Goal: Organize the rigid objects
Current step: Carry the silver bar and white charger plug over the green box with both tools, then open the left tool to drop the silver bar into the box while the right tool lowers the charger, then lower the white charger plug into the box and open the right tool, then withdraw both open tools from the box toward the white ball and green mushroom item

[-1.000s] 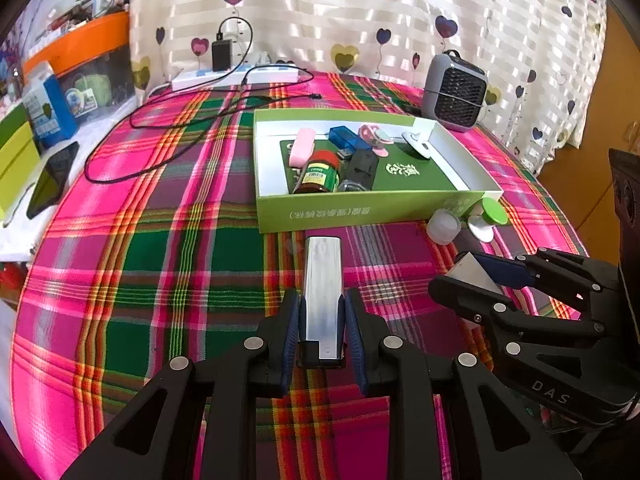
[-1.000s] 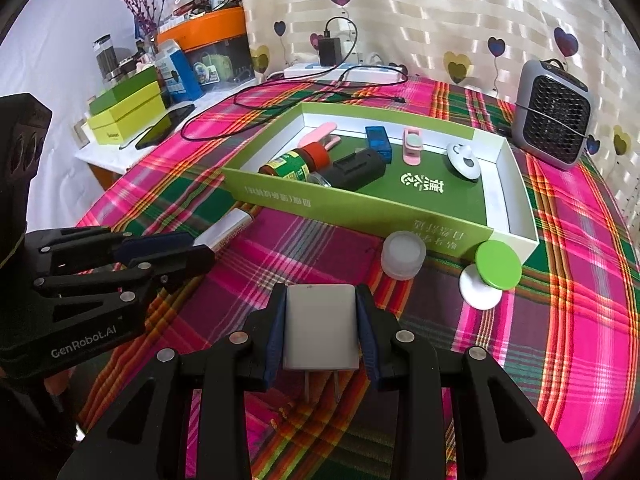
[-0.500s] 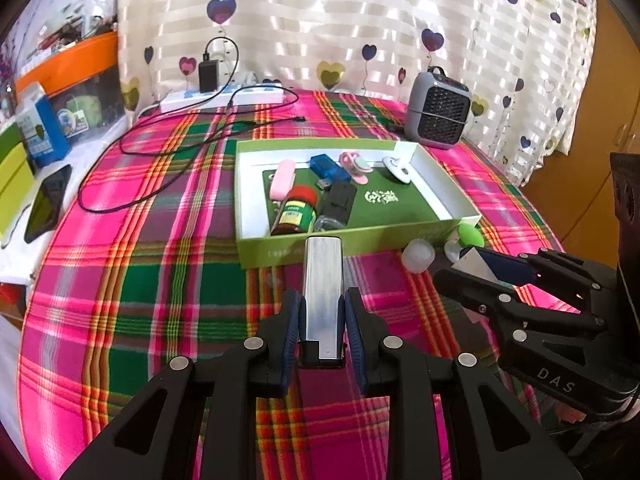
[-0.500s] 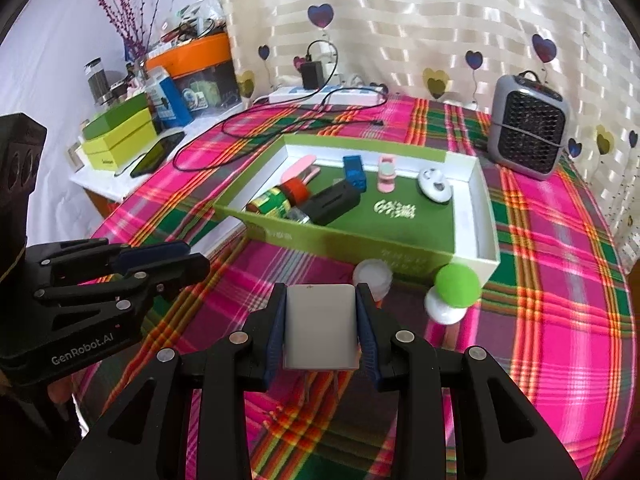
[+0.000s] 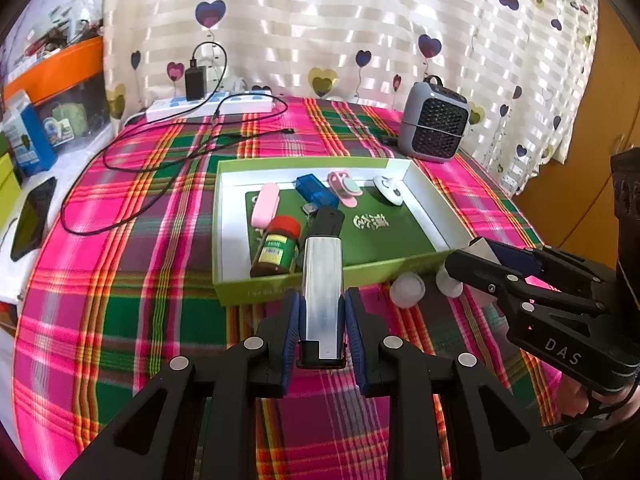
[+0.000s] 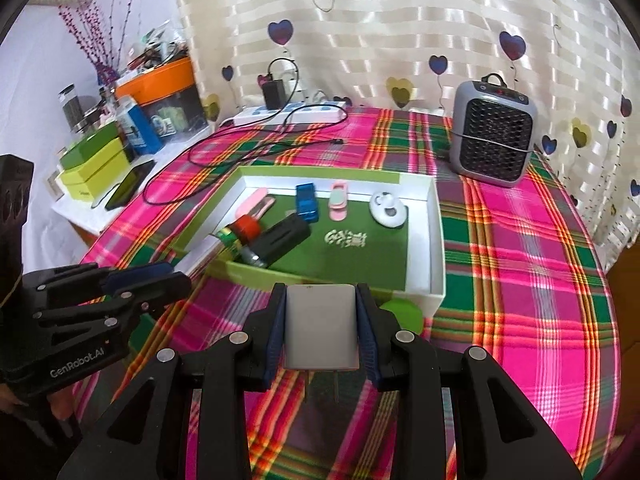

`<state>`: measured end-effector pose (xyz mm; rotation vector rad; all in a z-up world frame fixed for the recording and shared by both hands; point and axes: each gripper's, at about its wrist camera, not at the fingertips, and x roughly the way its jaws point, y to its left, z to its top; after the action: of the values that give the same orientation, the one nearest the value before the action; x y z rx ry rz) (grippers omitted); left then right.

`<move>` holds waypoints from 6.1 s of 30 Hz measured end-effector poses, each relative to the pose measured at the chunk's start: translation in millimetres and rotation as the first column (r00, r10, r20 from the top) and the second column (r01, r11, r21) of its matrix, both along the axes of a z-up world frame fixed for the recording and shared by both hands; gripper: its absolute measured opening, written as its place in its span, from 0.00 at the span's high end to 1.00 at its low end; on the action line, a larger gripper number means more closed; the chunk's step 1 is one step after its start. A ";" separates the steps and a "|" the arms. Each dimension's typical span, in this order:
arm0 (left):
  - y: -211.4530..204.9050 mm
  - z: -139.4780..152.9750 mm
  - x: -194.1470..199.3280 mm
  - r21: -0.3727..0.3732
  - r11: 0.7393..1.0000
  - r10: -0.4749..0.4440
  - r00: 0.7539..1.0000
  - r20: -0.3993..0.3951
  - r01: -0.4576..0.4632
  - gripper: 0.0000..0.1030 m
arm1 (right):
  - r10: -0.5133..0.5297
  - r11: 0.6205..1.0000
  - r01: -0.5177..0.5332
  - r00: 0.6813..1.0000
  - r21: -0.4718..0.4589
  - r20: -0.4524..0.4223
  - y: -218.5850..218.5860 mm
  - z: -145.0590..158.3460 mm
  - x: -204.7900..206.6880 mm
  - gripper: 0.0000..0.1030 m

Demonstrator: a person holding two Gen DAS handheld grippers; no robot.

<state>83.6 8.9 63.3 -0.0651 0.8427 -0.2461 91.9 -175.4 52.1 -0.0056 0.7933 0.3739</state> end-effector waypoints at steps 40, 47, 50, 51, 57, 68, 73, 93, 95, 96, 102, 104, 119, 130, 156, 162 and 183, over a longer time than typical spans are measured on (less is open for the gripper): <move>-2.0 -23.4 111.6 0.008 0.998 0.055 0.997 -0.046 -0.055 0.79 | -0.052 0.999 0.052 0.996 -0.003 -0.073 -5.6 -26.5 92.4 0.67; -4.2 -26.2 120.3 0.022 0.999 0.050 0.998 -0.042 -0.049 0.79 | -0.055 0.998 0.055 0.995 0.000 -0.085 -5.0 -32.6 101.4 0.67; -5.1 -26.5 122.3 0.025 0.998 0.050 0.998 -0.039 -0.049 0.79 | -0.055 0.998 0.055 0.995 -0.002 -0.088 -4.0 -34.1 104.2 0.67; -5.3 -26.6 122.8 0.026 0.999 0.049 0.998 -0.039 -0.048 0.79 | -0.056 0.998 0.056 0.995 -0.003 -0.087 -4.1 -34.1 105.2 0.67; -6.4 -27.0 126.2 0.042 0.998 0.049 0.998 -0.032 -0.048 0.79 | -0.060 0.998 0.059 0.995 -0.012 -0.084 -2.6 -34.7 109.5 0.67; -7.4 -27.5 131.3 0.055 0.997 0.058 0.998 -0.028 -0.057 0.79 | -0.085 0.996 0.082 0.993 -0.030 -0.082 -4.4 -41.8 116.7 0.67; -7.9 -27.5 132.4 0.060 0.997 0.059 0.998 -0.025 -0.057 0.79 | -0.089 0.996 0.087 0.993 -0.027 -0.082 -4.9 -42.5 117.7 0.67; -5.2 -27.0 135.4 0.067 0.996 0.067 0.997 -0.031 -0.065 0.78 | -0.080 0.996 0.078 0.993 -0.033 -0.084 -2.6 -43.0 118.0 0.66; -6.2 -28.0 135.0 0.068 0.996 0.068 0.997 -0.032 -0.066 0.78 | -0.080 0.997 0.079 0.993 -0.025 -0.083 -3.0 -43.2 118.5 0.66; -6.3 -28.0 135.1 0.069 0.995 0.068 0.997 -0.032 -0.066 0.78 | -0.081 0.997 0.080 0.993 -0.022 -0.084 -3.1 -43.1 118.3 0.66; -4.9 -28.3 135.3 0.071 0.995 0.073 0.997 -0.032 -0.070 0.78 | -0.085 0.996 0.086 0.993 0.000 -0.086 -4.7 -42.6 119.0 0.65; -4.8 -28.2 135.2 0.073 0.995 0.073 0.997 -0.031 -0.070 0.78 | -0.087 0.996 0.088 0.993 0.002 -0.085 -5.0 -42.5 119.1 0.65; -7.0 -28.0 131.0 0.092 0.994 0.067 0.997 -0.030 -0.064 0.74 | -0.095 0.995 0.097 0.992 0.026 -0.086 -7.0 -40.5 118.1 0.50; -6.3 -20.0 115.2 0.094 0.993 0.066 0.998 -0.008 -0.065 0.74 | -0.090 0.995 0.092 0.994 0.029 -0.063 -4.0 -34.6 108.5 0.50; -6.7 2.5 51.6 0.070 0.996 0.060 0.998 0.036 -0.062 0.74 | -0.102 0.994 0.102 0.995 0.031 -0.008 -3.8 -13.0 59.6 0.50; -10.8 3.5 31.7 0.086 0.995 0.048 0.997 0.056 -0.052 0.74 | -0.108 0.994 0.107 0.994 0.016 0.018 -2.2 -8.8 41.3 0.50; -16.6 -4.4 -8.0 0.066 0.997 0.022 0.998 0.059 -0.026 0.74 | -0.168 0.984 0.171 0.984 -0.044 0.065 -12.4 -13.8 -8.7 0.50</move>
<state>75.6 -7.7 58.9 -0.0051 0.7907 -0.1961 83.2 -187.8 38.3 0.0041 0.7365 0.1917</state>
